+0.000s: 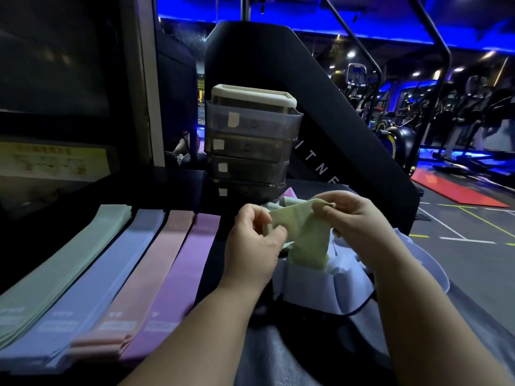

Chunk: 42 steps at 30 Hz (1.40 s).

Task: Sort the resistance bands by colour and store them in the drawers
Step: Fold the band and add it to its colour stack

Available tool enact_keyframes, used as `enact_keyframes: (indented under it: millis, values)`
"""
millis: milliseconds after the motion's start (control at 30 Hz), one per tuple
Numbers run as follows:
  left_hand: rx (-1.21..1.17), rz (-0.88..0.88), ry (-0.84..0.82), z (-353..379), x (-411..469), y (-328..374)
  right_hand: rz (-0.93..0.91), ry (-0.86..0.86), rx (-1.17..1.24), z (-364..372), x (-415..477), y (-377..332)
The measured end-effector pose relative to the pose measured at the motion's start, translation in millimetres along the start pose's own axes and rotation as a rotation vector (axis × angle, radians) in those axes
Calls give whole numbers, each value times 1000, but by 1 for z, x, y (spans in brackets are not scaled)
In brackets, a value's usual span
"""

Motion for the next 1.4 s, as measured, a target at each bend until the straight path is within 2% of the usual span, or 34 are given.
enact_keyframes:
  millis: [100, 233, 300, 367, 500, 633, 733, 833, 967, 1067, 1167, 1300, 1400]
  values:
    - [23, 27, -4, -1, -1, 1, 0, -21, 53, -1, -2, -1]
    - [200, 64, -111, 5, -2, -3, 30, -38, 227, -1, -1, -2]
    - [172, 19, -190, 12, -6, -2, 22, -36, 329, -3, -1, -3]
    - [113, -40, -244, 18, -10, 0, -17, -11, 304, -5, -1, -5]
    - [172, -47, -148, 10, -3, -10, -109, 23, 263, -4, -2, -11]
    - [265, 61, -76, 4, -1, -7, -213, -58, 308, 4, -6, -18]
    - [106, -53, -181, 10, -3, -8, -267, -87, 376, 7, -6, -22]
    - [-28, -155, -258, 17, -5, -7, -251, -34, 417, 6, -3, -20]
    - [-2, -139, -169, 13, -1, -8, -47, -14, 364, 12, -1, -11]
    - [-34, -117, -122, 9, 2, -11, 89, -228, 301, 27, -6, -7]
    - [-36, -104, -84, 7, 2, -7, 65, -342, 249, 34, -10, -9]
    - [-1, -49, -82, 5, 1, -1, 87, -272, 128, 31, -6, -3]
    - [-46, -73, -125, 8, -1, -2, 16, -208, 62, 28, -6, -7]
Point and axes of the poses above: each hand's wrist, its own x-axis towards the middle knuckle, its own z-axis out of the palm, y = z × x, the point moved 6 cm from there along x, towards the middle knuckle, and after that the axes turned 15 degrees about -x, right-handed, at the moved point
